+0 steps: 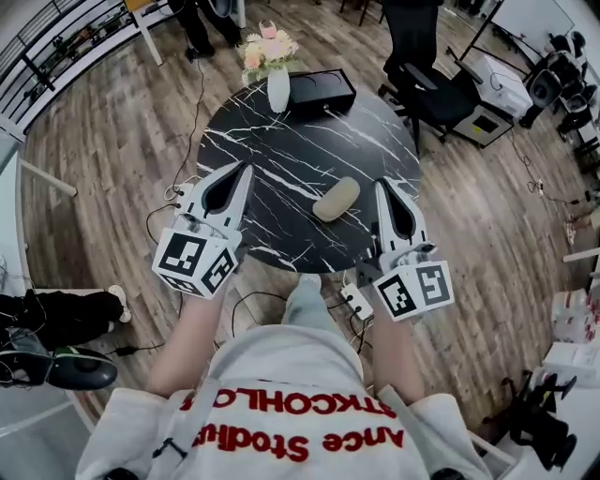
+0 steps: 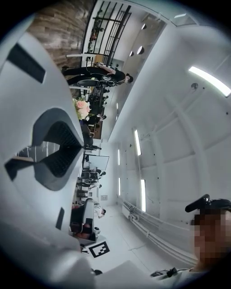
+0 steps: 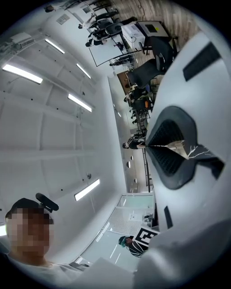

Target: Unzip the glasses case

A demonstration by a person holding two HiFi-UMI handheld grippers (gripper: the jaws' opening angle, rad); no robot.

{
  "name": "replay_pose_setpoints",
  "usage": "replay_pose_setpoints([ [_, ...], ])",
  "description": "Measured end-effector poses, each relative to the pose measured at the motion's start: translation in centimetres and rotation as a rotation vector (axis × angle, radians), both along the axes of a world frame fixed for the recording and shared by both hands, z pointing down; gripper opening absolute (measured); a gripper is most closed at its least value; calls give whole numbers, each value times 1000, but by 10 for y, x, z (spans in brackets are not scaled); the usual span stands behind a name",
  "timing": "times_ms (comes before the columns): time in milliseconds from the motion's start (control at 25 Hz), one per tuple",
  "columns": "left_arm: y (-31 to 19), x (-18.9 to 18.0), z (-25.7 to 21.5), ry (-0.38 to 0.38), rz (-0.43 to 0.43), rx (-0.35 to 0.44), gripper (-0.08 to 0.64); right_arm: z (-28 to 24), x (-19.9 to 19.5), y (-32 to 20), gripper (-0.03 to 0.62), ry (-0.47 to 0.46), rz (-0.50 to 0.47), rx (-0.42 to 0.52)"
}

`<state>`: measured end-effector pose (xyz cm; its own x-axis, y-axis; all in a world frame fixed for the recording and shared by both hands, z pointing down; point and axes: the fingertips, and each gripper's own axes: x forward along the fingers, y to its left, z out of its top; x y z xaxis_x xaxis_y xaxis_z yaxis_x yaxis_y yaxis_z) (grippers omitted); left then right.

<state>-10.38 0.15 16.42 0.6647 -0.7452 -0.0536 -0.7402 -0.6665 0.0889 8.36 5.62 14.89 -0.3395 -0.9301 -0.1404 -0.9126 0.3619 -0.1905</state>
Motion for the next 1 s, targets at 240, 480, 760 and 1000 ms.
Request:
replay_pose_setpoints([
  [240, -64, 44, 3, 13, -54, -12, 0, 2, 44, -77, 17, -11, -88, -18],
  [480, -102, 69, 28, 2, -55, -67, 0, 20, 66, -118, 17, -35, -128, -37],
  [760, -133, 85, 59, -10, -28, -112, 0, 70, 83, -149, 18, -30, -84, -172],
  [1000, -146, 97, 91, -18, 38, -146, 0, 130, 91, -160, 18, 15, -15, -323],
])
